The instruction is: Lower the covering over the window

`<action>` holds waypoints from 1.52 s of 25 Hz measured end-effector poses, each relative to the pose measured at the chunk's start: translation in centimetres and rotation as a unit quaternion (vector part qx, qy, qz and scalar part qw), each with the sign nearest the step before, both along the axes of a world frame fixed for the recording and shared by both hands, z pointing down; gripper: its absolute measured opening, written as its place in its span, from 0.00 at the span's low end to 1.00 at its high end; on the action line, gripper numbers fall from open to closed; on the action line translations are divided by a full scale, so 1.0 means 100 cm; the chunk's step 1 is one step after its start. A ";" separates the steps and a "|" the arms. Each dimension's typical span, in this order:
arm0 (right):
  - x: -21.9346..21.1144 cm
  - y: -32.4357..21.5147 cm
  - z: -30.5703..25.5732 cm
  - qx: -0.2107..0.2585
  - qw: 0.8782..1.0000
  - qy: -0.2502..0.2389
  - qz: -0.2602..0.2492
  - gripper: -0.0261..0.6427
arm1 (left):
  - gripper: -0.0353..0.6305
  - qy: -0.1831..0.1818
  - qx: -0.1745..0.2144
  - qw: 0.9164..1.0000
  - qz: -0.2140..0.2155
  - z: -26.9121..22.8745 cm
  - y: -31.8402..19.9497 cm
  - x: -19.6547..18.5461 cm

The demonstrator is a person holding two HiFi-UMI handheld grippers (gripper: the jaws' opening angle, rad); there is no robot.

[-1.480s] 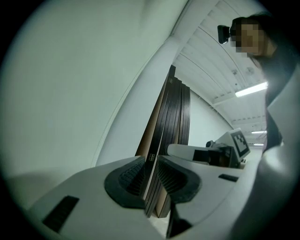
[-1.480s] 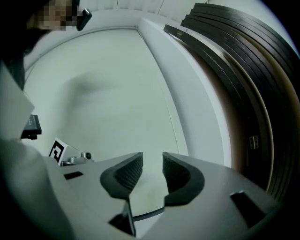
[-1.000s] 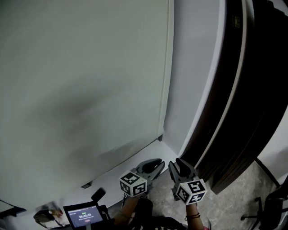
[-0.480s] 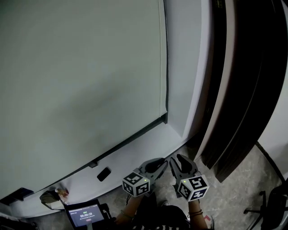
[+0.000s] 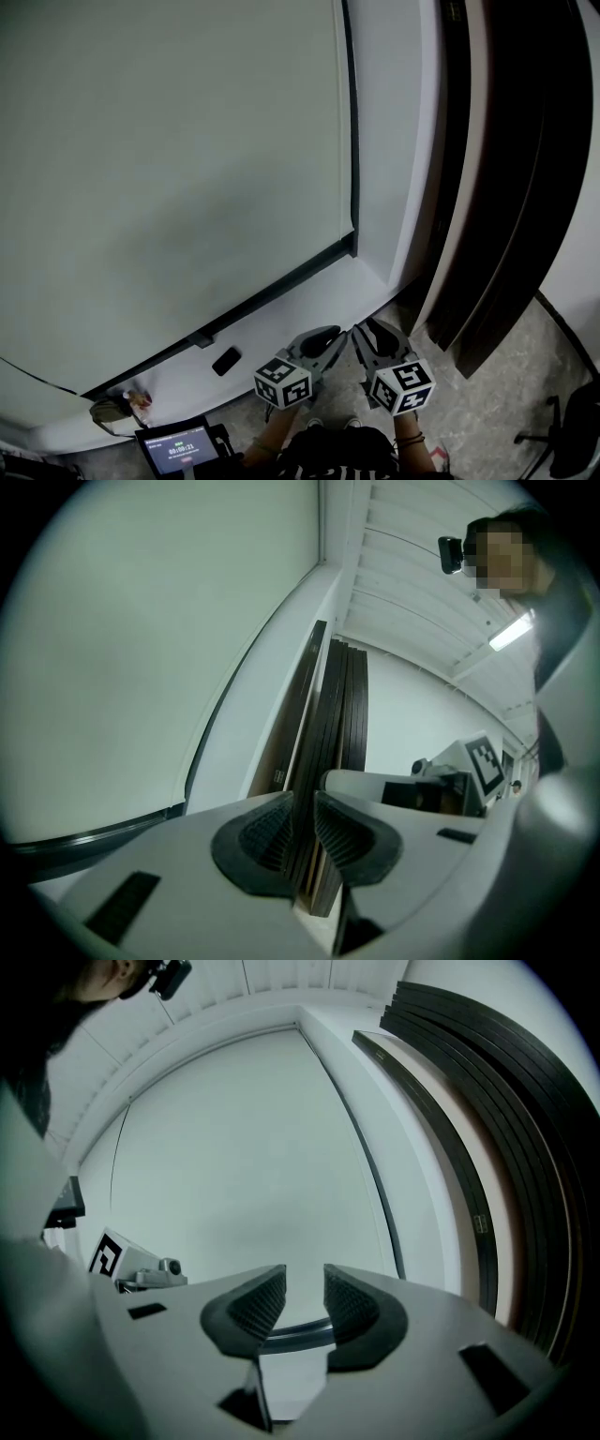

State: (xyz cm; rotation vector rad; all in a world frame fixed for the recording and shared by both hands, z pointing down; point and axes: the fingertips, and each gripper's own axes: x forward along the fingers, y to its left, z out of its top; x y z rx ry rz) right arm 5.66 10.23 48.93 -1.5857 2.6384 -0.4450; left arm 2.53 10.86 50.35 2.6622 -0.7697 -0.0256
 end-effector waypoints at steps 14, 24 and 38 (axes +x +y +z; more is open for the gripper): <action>-0.031 0.004 -0.008 -0.002 1.000 -0.010 0.011 0.22 | 0.16 -0.011 0.004 1.000 0.007 -0.008 0.009 -0.034; -0.037 0.011 0.003 -0.016 1.000 0.002 0.022 0.22 | 0.16 -0.002 -0.001 1.000 0.000 -0.004 0.011 -0.049; -0.037 0.018 0.002 -0.016 0.999 0.005 0.041 0.22 | 0.16 -0.028 -0.018 0.999 0.009 0.008 0.017 -0.054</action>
